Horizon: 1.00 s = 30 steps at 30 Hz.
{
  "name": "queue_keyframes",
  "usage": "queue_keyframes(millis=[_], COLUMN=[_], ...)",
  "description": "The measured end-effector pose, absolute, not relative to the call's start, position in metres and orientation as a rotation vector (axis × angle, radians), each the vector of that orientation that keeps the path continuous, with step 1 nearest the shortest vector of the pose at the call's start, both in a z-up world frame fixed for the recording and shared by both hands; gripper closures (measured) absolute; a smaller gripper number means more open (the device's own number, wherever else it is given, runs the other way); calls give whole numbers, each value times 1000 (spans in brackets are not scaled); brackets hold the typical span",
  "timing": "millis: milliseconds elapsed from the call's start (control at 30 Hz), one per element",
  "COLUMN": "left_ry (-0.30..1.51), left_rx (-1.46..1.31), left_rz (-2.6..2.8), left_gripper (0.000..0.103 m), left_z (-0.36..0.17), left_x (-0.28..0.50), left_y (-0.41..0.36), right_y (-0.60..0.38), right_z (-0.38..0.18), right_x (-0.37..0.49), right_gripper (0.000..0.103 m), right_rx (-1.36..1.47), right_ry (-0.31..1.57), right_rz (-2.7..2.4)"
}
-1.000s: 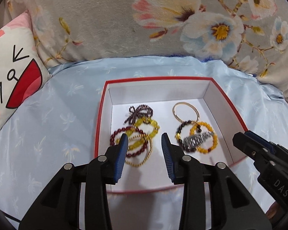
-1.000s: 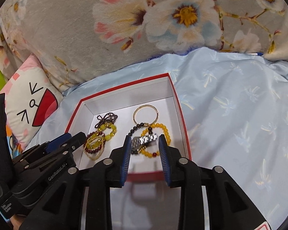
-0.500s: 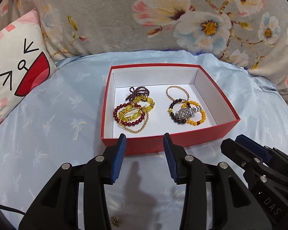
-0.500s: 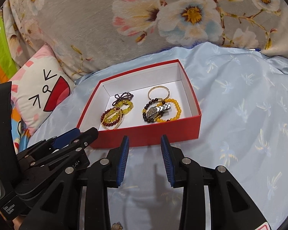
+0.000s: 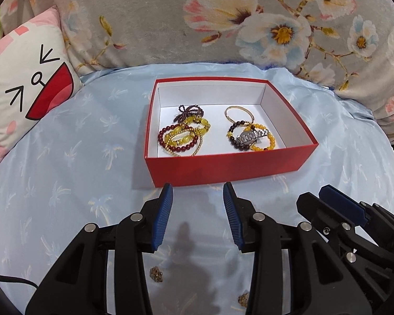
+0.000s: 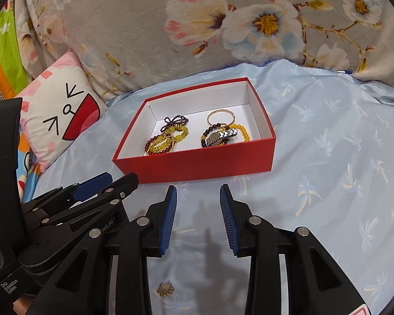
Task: Organize jewelry
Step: 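Move both grippers toward the small gold earrings on the sheet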
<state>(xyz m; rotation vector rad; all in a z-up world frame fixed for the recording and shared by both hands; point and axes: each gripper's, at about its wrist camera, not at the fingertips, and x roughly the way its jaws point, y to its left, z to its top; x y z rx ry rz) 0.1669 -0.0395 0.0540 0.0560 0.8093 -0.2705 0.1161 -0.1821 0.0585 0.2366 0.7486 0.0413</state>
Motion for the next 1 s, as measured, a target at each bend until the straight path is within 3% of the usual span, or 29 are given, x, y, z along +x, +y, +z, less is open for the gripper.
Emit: queue_keyframes(millis=[400, 500, 700, 800, 1000], left_ry=[823, 820, 836, 846, 862], left_rx=[40, 44, 27, 4, 17], left_rz=[-264, -252, -212, -174, -161], left_gripper=[65, 58, 57, 50, 46], left_z=[53, 51, 40, 33, 23], left_x=[142, 132, 113, 104, 85], left_y=[-26, -18, 11, 26, 42], right_y=[-170, -167, -169, -167, -152], right_z=[57, 52, 34, 24, 4], right_x=[90, 79, 50, 40, 32], right_gripper=[67, 65, 65, 65, 64], right_rx=[227, 216, 220, 226, 222], right_ry=[762, 769, 812, 835, 880], right_rz=[57, 60, 61, 71, 99])
